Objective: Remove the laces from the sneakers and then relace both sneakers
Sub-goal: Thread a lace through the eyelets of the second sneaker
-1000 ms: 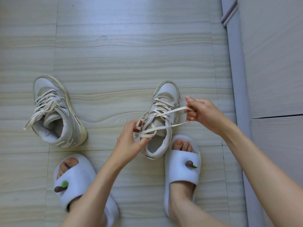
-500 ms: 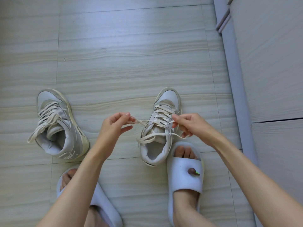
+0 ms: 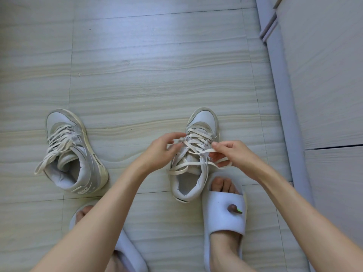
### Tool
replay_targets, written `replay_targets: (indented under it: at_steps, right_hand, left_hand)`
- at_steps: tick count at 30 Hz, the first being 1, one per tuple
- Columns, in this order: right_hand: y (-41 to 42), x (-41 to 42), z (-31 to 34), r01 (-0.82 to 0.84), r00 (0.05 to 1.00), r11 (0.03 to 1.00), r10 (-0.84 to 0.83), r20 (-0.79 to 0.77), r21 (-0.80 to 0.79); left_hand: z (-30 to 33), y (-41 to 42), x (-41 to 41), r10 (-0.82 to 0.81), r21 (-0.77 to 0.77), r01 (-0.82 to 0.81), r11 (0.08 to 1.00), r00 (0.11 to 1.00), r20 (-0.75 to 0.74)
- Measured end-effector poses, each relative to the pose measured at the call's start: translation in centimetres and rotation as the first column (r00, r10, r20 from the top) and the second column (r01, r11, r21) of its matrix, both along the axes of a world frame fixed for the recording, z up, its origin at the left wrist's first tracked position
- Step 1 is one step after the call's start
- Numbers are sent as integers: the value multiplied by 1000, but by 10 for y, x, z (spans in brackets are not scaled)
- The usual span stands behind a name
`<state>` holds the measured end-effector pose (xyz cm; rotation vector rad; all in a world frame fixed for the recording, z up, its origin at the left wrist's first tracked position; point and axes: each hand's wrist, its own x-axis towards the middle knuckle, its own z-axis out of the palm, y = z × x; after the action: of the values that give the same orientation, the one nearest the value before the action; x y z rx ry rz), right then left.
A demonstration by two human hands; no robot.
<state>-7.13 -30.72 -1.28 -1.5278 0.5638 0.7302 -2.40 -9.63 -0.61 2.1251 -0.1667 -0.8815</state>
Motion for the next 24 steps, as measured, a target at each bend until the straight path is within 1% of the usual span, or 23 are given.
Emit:
replay_targets:
  at_steps: [2, 4, 10, 13, 16, 18, 19, 21, 22, 24]
  right_hand:
    - [3, -2, -2, -8, 1000, 998, 8, -4, -62]
    - [7, -4, -2, -20, 1000, 995, 21, 7, -93]
    - [17, -14, 2, -133, 991, 990, 134, 18, -48]
    - [19, -15, 3, -168, 984, 984, 171, 42, -65]
    - [22, -13, 4, -188, 979, 975, 196, 55, -115]
    - [24, -11, 4, -192, 978, 971, 202, 55, -144]
    - [25, -11, 4, -200, 974, 961, 217, 67, -192]
    - [31, -10, 4, -223, 947, 902, 290, 138, -370]
    - [36, -10, 4, -215, 923, 861, 334, 193, -461]
    - [48, -12, 6, -144, 861, 802, 390, 325, -580]
  left_hand:
    - [0, -5, 1, -30, -25, 30, 999, 1000, -6]
    - [0, -4, 0, -16, -22, 16, 1000, 1000, -2]
    - [1, 25, -14, 3, 22, -1, 1000, 996, -86]
    - [7, 45, -6, -69, 82, 77, 994, 992, -103]
    - [13, 58, 5, -145, 163, 156, 974, 986, -81]
    - [16, 60, 9, -158, 158, 168, 973, 985, -75]
    - [18, 59, 10, -150, 130, 163, 978, 983, -103]
    - [22, 60, 12, -114, 63, 126, 990, 980, -162]
    - [24, 62, 14, -75, 30, 81, 996, 984, -165]
    - [30, 70, 20, 68, -89, -85, 992, 981, -184]
